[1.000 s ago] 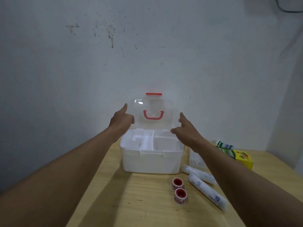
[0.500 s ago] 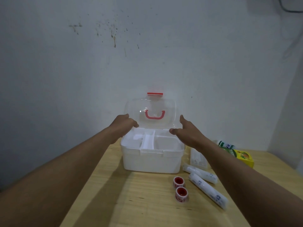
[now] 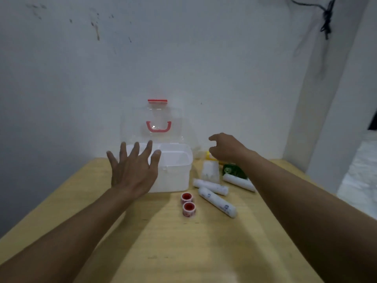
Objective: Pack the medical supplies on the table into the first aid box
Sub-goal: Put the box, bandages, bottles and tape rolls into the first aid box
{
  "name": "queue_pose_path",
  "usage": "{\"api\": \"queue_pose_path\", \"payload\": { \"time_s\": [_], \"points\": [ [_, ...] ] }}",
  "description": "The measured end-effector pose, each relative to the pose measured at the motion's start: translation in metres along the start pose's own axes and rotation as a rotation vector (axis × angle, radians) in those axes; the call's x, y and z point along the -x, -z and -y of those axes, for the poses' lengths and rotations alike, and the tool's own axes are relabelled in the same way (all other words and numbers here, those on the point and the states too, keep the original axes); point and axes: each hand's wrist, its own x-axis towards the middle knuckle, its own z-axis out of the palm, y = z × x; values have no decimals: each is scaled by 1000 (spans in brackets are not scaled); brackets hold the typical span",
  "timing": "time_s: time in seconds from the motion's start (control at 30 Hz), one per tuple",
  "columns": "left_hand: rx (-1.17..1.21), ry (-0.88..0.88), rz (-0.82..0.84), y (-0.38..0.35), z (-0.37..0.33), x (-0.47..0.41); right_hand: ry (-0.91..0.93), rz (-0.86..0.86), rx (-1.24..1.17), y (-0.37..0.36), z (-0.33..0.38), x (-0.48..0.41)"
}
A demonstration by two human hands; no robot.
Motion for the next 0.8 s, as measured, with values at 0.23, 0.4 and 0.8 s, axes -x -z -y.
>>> {"api": "queue_pose_path", "payload": {
  "time_s": [0.23, 0.4, 0.8],
  "points": [
    [-112, -24, -47, -8, 1, 4, -256, 192, 326, -1, -72, 16],
    [-73, -18, -82, -9, -1, 5, -194, 189, 380, 0, -104, 18],
    [43, 15, -124, -5, 1, 5, -127, 94, 279, 25, -106, 22]
  ]
}}
